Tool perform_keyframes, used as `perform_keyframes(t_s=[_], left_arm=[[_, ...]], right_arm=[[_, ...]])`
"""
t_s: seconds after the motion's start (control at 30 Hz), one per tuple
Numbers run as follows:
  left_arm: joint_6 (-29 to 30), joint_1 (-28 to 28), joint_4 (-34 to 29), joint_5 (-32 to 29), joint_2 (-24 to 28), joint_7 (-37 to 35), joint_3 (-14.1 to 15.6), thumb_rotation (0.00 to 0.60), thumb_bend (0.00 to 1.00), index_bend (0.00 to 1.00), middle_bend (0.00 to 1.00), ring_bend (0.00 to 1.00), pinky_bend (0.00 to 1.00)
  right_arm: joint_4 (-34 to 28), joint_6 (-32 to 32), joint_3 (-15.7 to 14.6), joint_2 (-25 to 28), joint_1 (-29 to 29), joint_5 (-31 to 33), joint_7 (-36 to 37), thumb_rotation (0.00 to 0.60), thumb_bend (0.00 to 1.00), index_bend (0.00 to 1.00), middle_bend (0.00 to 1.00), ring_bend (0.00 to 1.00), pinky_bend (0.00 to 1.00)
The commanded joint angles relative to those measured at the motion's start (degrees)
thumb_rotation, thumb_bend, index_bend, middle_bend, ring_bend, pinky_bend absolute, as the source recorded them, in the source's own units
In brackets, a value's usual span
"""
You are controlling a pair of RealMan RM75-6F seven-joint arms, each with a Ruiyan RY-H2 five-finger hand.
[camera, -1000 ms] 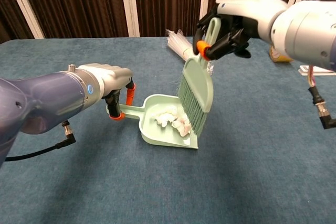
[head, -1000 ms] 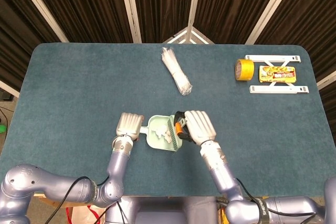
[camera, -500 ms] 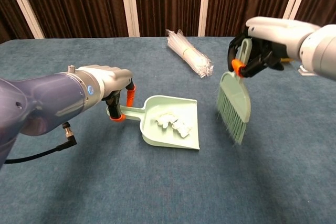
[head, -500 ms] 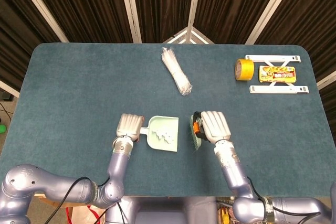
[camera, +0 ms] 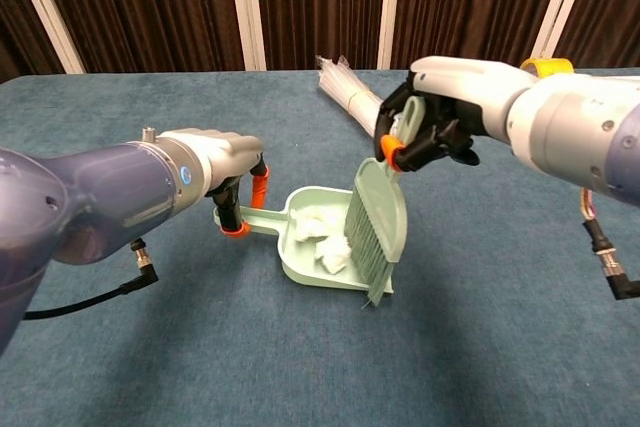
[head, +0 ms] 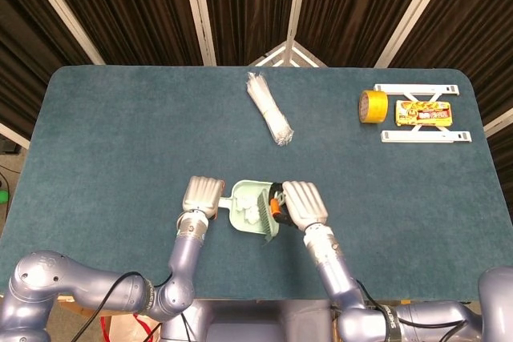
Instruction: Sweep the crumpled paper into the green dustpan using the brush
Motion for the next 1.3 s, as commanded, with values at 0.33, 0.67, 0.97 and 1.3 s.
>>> perform_keyframes(t_s=[0.33,0.67,0.97,1.3], left_arm=[[0.4,-0.2,-0.4,0.1,-0.1,0.0,-0.2,0.6,0.6,0.66,1.0,1.0,0.99],[0.1,1.0,-1.3,0.6,1.5,-0.8,0.7,0.6,0.32,0.46,1.0,0.99,0.99],[0.1,2.5,-5.5,2.6,4.7,-2.6,1.7,0.6,0.0,0.18,0.99,0.99,0.99],[1.7,7.5,-15.7,10.9,13.6,-9.6,3.4,0.6,0.0,0.18,0.97,0.98,0.99]], right_arm=[[-2.5,1.4,2.4,-0.3,2.4,2.2,-0.8,0.6,0.65,0.79,0.92,0.97,0.85],[-1.2,2.2,3.3,4.8,0.9,1.2,0.5,0.6,0.65,0.79,0.92,0.97,0.85],[-1.4,1.5,2.8,8.9,-0.5,0.5,1.7,0.6,0.65,0.79,0.92,0.97,0.85],[-0.6,2.3,-0.1,12.6,-2.4,-3.1,1.5,0.6,0.65,0.79,0.92,0.97,0.85]])
